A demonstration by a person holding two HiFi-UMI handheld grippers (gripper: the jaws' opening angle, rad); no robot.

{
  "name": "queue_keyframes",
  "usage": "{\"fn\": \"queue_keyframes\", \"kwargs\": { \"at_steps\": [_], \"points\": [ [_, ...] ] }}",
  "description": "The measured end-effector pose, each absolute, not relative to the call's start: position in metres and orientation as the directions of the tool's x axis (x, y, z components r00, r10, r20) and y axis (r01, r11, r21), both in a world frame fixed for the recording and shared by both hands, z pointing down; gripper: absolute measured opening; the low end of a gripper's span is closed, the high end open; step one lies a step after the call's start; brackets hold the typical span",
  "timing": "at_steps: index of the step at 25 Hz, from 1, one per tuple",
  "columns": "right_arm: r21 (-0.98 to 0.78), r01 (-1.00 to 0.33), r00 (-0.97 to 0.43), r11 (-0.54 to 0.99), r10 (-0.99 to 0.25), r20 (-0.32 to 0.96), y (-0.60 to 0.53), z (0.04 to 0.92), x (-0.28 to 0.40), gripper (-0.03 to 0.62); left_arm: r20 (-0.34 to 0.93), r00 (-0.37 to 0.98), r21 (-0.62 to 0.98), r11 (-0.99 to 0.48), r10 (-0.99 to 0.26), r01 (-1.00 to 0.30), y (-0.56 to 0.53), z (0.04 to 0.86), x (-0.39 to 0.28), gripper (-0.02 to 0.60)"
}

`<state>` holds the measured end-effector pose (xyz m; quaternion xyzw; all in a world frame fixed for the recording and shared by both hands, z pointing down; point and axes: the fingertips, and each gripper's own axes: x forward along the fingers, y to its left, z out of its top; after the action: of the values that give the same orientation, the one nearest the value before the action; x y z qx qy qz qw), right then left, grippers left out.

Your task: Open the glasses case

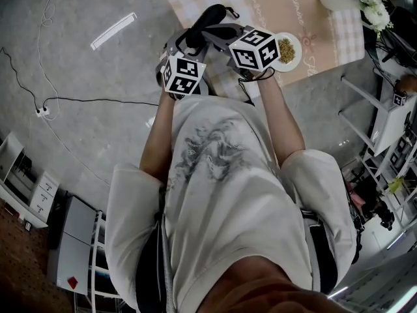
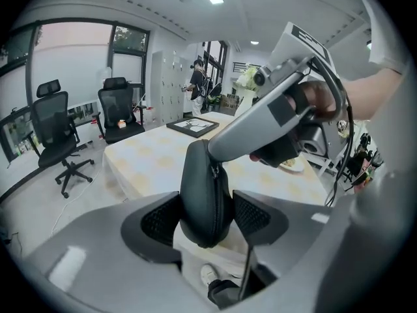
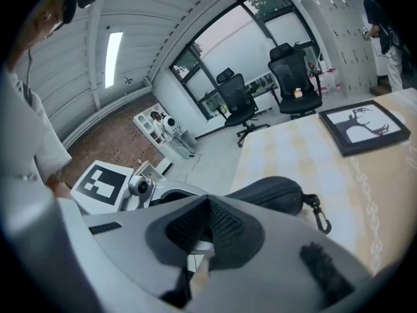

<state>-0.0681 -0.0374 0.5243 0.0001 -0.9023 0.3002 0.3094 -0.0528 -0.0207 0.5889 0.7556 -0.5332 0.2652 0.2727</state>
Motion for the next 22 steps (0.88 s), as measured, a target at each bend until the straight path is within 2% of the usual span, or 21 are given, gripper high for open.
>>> {"fn": "queue_keyframes", "kwargs": {
  "at_steps": [22],
  "points": [
    [-0.517, -0.224, -0.814, 0.826, 0.133, 0.565, -0.065, 0.522, -0.067, 0.017, 0.688, 0.314, 0.172, -0.274, -0.654, -0.946, -0.021, 0.589, -0.056, 0.264]
  ]
}}
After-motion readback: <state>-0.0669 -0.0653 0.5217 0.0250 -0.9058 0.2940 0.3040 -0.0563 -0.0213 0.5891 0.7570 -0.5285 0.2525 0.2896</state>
